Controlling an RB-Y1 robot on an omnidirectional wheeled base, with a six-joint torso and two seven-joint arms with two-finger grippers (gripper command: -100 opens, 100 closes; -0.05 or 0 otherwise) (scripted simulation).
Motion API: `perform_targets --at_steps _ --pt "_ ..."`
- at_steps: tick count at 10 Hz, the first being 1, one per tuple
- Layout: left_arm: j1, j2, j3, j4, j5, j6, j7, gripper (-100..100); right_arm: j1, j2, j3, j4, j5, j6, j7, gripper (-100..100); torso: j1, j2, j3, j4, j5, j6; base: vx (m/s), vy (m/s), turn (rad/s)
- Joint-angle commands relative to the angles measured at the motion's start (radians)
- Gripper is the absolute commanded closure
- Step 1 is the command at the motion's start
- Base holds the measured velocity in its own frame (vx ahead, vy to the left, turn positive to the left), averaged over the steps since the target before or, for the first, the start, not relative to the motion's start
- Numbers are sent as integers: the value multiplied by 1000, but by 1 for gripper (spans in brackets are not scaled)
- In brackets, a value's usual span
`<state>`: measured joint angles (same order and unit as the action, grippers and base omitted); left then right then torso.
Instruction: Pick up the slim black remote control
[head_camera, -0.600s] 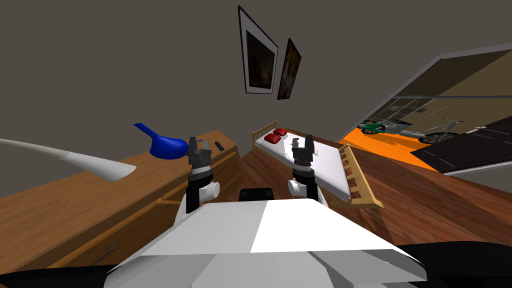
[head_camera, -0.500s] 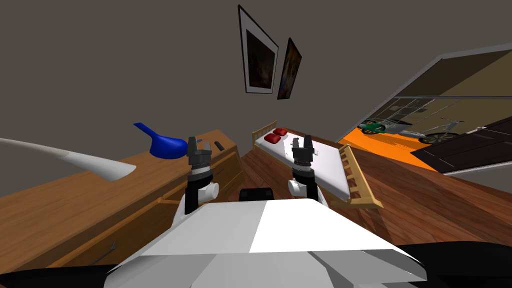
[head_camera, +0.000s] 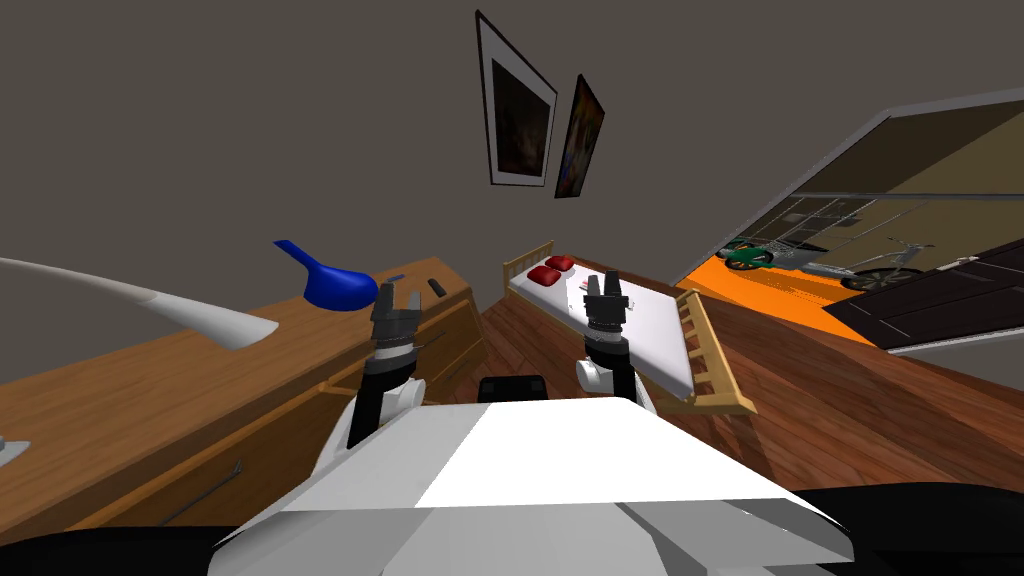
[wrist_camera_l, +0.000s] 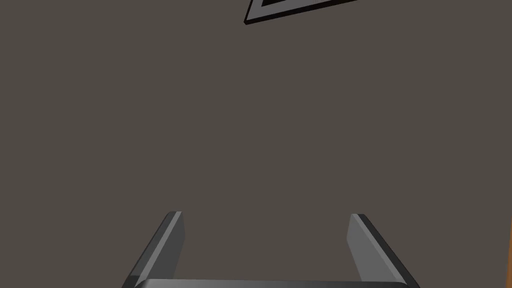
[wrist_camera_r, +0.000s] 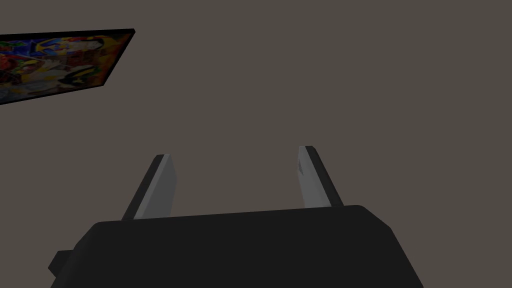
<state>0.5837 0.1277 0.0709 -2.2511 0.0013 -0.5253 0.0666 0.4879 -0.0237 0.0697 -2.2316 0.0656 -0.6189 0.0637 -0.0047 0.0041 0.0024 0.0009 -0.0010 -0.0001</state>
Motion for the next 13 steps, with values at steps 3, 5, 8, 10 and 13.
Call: perform_targets --at_steps 3,5,8,10,13 --pt "117 94 31 25 8 -53 104 -100 0 0 0 0 0 0 0 0 -3 1 0 0 -1 0 -64 -116 46" --pt "166 116 45 35 6 -70 148 -100 0 0 0 0 0 0 0 0 -2 0 0 0 -1 0 -39 -84 24" --pt "238 137 61 46 1 -87 185 -100 0 0 0 0 0 0 0 0 -1 -4 -2 -1 0 0 -6 -71 30" --pt "294 156 78 59 -6 -104 223 -100 0 0 0 0 0 0 0 0 -1 -2 -1 0 0 0 -27 -76 33" --pt "388 189 119 88 -31 -139 301 -100 0 0 0 0 0 0 0 0 -1 -4 -2 -1 0 0 10 -85 37"
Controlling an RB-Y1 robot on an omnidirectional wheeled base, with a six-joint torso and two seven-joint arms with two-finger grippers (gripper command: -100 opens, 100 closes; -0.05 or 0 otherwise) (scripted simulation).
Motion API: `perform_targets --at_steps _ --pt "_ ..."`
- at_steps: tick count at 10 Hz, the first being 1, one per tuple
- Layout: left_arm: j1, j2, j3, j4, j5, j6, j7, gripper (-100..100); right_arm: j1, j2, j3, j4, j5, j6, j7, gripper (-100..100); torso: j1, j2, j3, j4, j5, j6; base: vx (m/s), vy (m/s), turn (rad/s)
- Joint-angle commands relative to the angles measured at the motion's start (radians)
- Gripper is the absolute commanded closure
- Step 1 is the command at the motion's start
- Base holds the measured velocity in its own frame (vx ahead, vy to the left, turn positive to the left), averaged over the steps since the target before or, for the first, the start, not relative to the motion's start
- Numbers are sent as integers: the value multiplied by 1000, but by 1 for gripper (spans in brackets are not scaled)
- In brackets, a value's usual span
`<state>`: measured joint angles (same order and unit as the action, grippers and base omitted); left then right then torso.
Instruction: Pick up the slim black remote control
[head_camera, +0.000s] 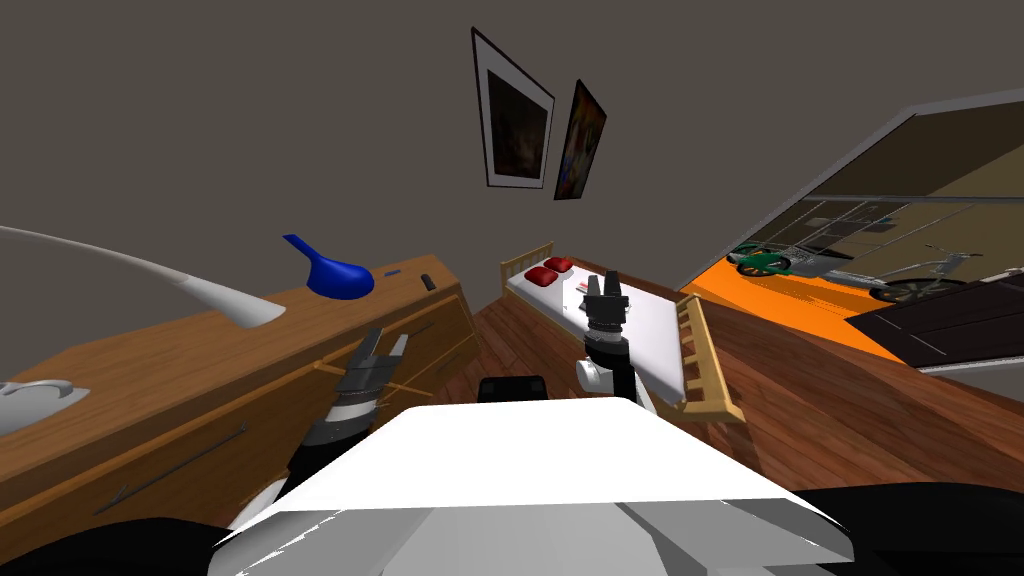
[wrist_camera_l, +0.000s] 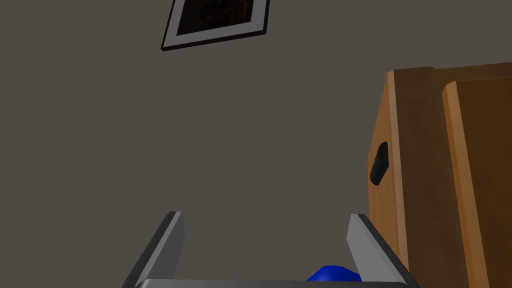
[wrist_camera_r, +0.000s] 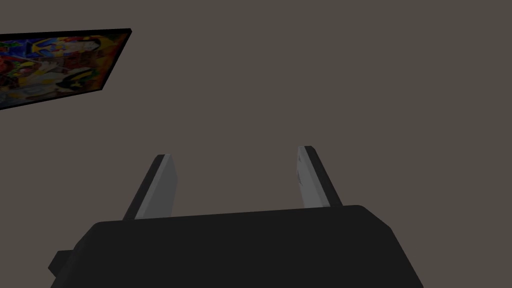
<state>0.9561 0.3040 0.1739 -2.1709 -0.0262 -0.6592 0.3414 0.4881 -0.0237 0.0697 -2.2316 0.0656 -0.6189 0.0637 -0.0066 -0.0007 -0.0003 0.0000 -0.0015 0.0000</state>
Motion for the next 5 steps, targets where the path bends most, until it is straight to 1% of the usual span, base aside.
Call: perform_targets --at_steps 1,2,3,4,5 --pt "40 13 16 8 -3 -5 26 -100 0 0 0 0 0 0 0 0 0 0 0 0 0 0 12 -91 26" --pt "75 27 40 23 -20 -22 66 -100 0 0 0 0 0 0 0 0 0 0 0 0 0 0 10 -101 29" --pt "99 27 40 23 -20 -22 66 -100 0 0 0 0 0 0 0 0 0 0 0 0 0 0 17 -76 28" --pt "128 41 65 39 -40 -39 106 -100 0 0 0 0 0 0 0 0 1 0 0 0 0 0 35 -70 48" --pt "155 41 65 39 -40 -39 106 -100 0 0 0 0 0 0 0 0 2 -1 -1 0 0 0 30 -66 21"
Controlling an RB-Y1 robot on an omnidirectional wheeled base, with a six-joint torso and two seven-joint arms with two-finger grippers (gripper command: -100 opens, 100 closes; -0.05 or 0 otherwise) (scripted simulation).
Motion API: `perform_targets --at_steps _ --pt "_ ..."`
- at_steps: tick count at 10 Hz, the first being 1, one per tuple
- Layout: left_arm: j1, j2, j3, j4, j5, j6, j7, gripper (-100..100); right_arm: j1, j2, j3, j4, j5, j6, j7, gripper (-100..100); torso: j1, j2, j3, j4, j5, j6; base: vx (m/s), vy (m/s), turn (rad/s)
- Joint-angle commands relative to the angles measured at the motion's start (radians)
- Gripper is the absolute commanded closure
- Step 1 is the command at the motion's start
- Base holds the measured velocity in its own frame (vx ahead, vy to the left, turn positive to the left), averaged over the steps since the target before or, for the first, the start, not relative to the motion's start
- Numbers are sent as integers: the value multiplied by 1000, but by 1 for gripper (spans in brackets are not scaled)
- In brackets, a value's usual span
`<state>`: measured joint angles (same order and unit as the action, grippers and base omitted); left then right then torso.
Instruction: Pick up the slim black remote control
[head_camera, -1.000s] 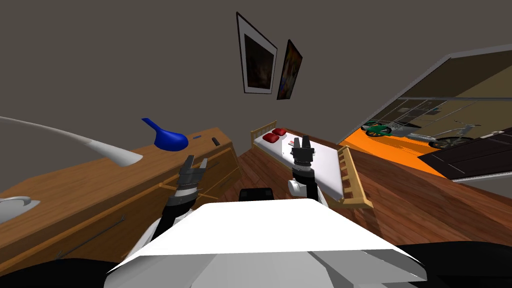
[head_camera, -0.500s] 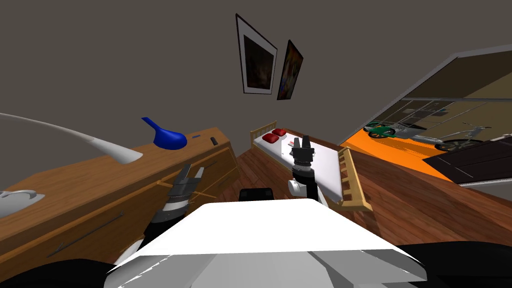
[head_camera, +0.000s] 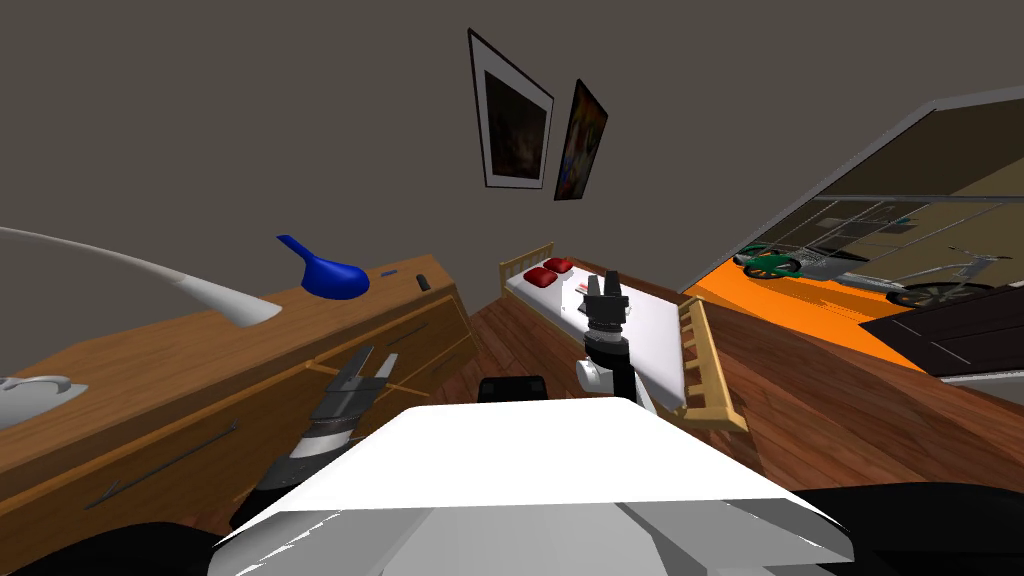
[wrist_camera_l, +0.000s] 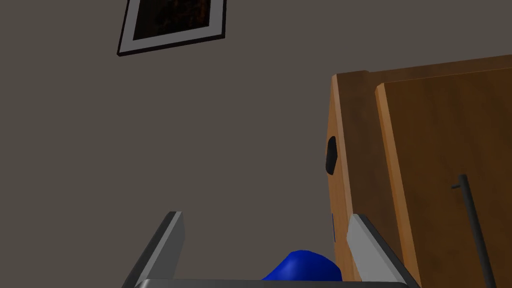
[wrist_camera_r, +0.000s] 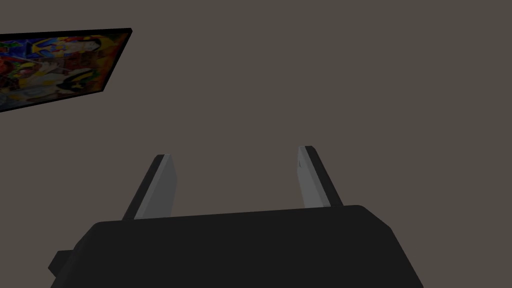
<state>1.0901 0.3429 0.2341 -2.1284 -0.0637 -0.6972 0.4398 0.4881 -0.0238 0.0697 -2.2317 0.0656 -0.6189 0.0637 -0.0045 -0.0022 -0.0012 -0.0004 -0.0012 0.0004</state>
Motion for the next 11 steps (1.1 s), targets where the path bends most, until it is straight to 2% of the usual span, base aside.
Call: perform_targets --at_steps 1,2,3,4,6,7,8,9,10,11 --pt "33 2 5 -4 -2 -1 7 -100 0 0 0 0 0 0 0 0 0 0 0 0 0 0 12 -36 -4" --pt "72 15 31 12 -25 -17 47 -100 0 0 0 0 0 0 0 0 2 1 0 0 0 0 37 -69 26" --pt "99 15 31 12 -25 -17 47 -100 0 0 0 0 0 0 0 0 0 0 0 0 0 0 38 -65 34" --pt "123 27 59 28 -51 -33 86 -100 0 0 0 0 0 0 0 0 0 -1 0 0 0 0 56 -88 29" --pt "164 27 59 28 -51 -33 86 -100 0 0 0 0 0 0 0 0 0 -2 -1 0 0 0 38 -48 15" --pt "205 38 88 44 -79 -48 124 -100 0 0 0 0 0 0 0 0 2 0 0 0 0 0 57 -47 21" --pt "229 38 88 44 -79 -48 124 -100 0 0 0 0 0 0 0 0 1 -2 -1 0 0 0 55 -57 20" --pt "269 50 118 60 -109 -62 162 -100 0 0 0 0 0 0 0 0 1 -2 -1 0 0 0 76 -84 28" --pt "294 50 118 60 -109 -62 162 -100 0 0 0 0 0 0 0 0 -1 -3 -2 -1 0 0 83 -65 21" --pt "325 62 149 75 -141 -75 199 -100 0 0 0 0 0 0 0 0 0 -4 -2 -1 0 0 118 -71 15"
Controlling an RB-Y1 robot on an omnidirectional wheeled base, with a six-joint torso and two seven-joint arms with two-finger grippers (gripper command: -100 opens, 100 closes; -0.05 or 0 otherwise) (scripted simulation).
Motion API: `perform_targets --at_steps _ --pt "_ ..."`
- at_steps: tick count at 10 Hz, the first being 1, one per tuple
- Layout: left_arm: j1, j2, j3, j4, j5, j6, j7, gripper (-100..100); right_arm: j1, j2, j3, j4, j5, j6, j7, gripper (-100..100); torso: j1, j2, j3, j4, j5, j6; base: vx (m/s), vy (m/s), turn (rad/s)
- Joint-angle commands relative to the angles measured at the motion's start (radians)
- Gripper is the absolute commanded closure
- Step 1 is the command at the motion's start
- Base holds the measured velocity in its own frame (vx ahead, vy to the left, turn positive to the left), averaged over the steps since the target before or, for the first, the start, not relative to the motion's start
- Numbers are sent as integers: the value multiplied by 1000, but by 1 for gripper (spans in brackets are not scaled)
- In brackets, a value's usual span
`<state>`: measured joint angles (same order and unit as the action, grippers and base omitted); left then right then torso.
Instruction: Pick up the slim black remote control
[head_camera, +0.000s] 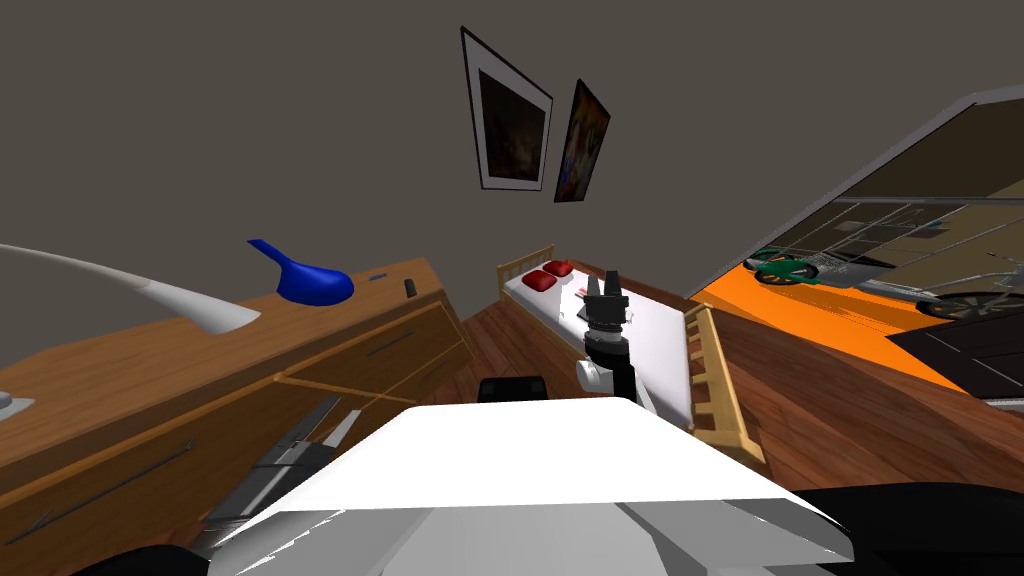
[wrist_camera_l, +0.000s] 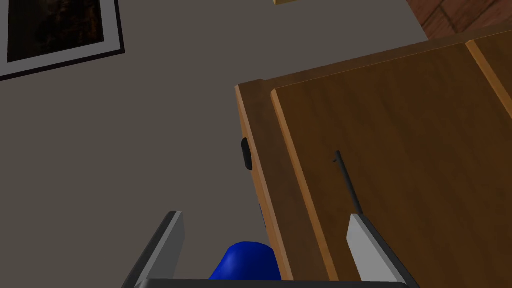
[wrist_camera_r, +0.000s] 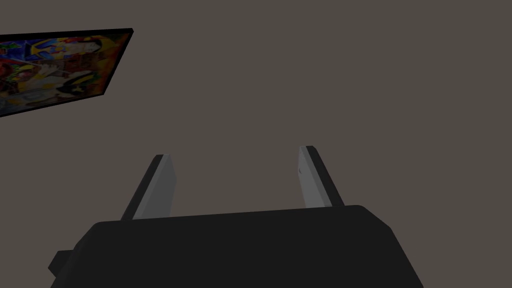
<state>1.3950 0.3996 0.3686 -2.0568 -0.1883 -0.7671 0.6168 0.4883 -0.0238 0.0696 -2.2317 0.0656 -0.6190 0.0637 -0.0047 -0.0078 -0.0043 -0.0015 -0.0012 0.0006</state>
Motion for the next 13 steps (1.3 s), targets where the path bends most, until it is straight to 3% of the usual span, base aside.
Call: perform_targets --at_steps 1,2,3,4,5,6,8,9,10,11,12,13 --pt "50 5 15 3 -17 -5 22 -100 0 0 0 0 0 0 0 0 0 0 0 0 0 0 101 -57 14" --pt "86 18 46 17 -51 -18 57 -100 0 0 0 0 0 0 0 0 1 0 0 0 0 0 107 -61 16" --pt "114 18 46 17 -51 -18 57 -100 0 0 0 0 0 0 0 0 1 0 0 0 0 0 87 -57 11" --pt "151 31 77 30 -87 -29 91 -100 0 0 0 0 0 0 0 0 1 1 0 0 0 0 135 -45 10" --pt "175 31 77 30 -87 -29 91 -100 0 0 0 0 0 0 0 0 2 -1 -1 0 0 0 121 -47 5" --pt "203 46 108 42 -124 -40 123 -100 0 0 0 0 0 0 0 0 2 -1 -1 0 0 0 132 -76 0" --pt "233 46 108 42 -124 -40 123 -100 0 0 0 0 0 0 0 0 1 -1 -1 0 0 0 86 -34 7" --pt "270 61 139 53 -163 -50 154 -100 0 0 0 0 0 0 0 0 3 2 1 0 1 0 107 -17 -9" --pt "289 61 139 53 -163 -50 154 -100 0 0 0 0 0 0 0 0 4 0 0 0 1 0 115 -18 3" --pt "326 78 170 63 -203 -58 182 -100 0 0 0 0 0 0 0 0 4 0 0 0 1 0 140 -64 -13" --pt "342 78 170 63 -203 -58 182 -100 0 0 0 0 0 0 0 0 1 -2 -1 0 1 0 135 -45 6" --pt "380 95 199 72 -244 -66 209 -100 0 0 0 0 0 0 0 0 2 -2 -1 -1 0 0 210 -10 -9"
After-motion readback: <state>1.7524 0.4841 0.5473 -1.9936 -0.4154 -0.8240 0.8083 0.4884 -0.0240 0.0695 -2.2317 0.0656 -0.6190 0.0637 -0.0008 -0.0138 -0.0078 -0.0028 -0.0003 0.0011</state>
